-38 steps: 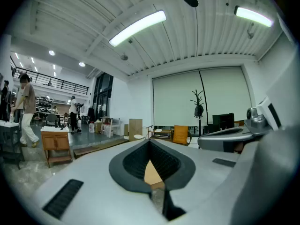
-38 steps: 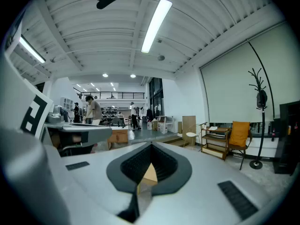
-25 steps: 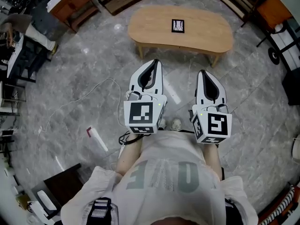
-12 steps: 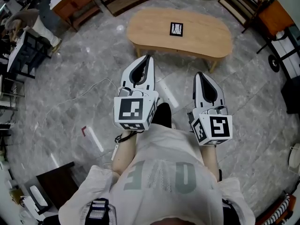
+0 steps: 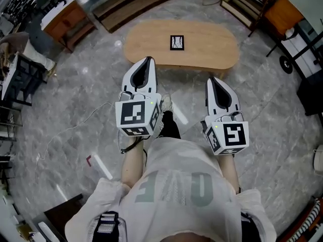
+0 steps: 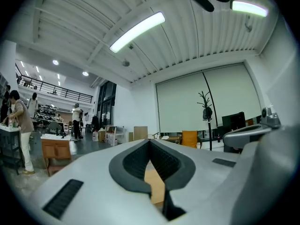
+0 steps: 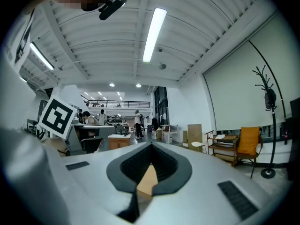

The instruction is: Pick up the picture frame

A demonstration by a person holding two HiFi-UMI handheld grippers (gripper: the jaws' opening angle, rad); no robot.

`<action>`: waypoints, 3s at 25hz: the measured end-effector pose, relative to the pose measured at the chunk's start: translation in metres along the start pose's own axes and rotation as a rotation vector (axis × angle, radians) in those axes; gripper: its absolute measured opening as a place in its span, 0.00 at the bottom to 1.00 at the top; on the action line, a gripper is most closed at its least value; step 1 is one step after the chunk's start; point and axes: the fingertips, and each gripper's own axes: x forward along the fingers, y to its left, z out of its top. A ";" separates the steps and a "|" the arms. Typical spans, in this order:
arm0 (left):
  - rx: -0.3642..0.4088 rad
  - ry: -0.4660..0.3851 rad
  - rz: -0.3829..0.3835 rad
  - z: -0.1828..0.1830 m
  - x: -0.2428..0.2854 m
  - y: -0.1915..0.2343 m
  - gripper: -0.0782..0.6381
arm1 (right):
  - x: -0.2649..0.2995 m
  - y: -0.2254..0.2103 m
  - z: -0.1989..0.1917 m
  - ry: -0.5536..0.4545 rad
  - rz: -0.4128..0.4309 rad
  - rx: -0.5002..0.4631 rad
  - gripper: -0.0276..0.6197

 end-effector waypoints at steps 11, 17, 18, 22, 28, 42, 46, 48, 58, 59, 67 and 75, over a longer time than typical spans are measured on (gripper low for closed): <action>-0.018 0.063 -0.048 -0.017 0.105 0.030 0.12 | 0.125 -0.027 0.004 0.076 -0.018 -0.031 0.05; -0.052 0.097 -0.055 -0.033 0.187 0.081 0.12 | 0.227 -0.040 -0.008 0.145 -0.019 -0.008 0.05; -0.059 0.101 -0.058 -0.032 0.204 0.090 0.12 | 0.247 -0.043 -0.006 0.152 -0.020 -0.007 0.05; -0.058 0.098 -0.082 -0.022 0.272 0.126 0.12 | 0.327 -0.060 0.007 0.159 -0.032 -0.005 0.05; -0.057 0.080 -0.113 -0.017 0.358 0.186 0.12 | 0.428 -0.066 0.016 0.157 -0.052 -0.047 0.05; -0.076 0.078 -0.164 -0.019 0.458 0.177 0.12 | 0.491 -0.140 0.022 0.152 -0.098 -0.003 0.05; -0.039 0.074 -0.118 -0.013 0.455 0.167 0.12 | 0.488 -0.152 0.026 0.124 -0.074 0.029 0.05; -0.028 0.075 -0.110 -0.011 0.452 0.162 0.12 | 0.485 -0.152 0.027 0.116 -0.053 0.035 0.05; 0.010 0.080 -0.081 -0.006 0.442 0.135 0.12 | 0.465 -0.158 0.021 0.123 0.011 0.012 0.05; 0.005 0.083 -0.075 -0.008 0.440 0.137 0.12 | 0.464 -0.156 0.019 0.126 0.015 0.013 0.05; 0.000 0.079 -0.064 -0.013 0.435 0.144 0.12 | 0.465 -0.156 0.020 0.099 0.006 -0.023 0.05; -0.056 0.054 -0.044 -0.056 0.457 0.146 0.12 | 0.486 -0.174 -0.009 0.085 0.004 -0.048 0.05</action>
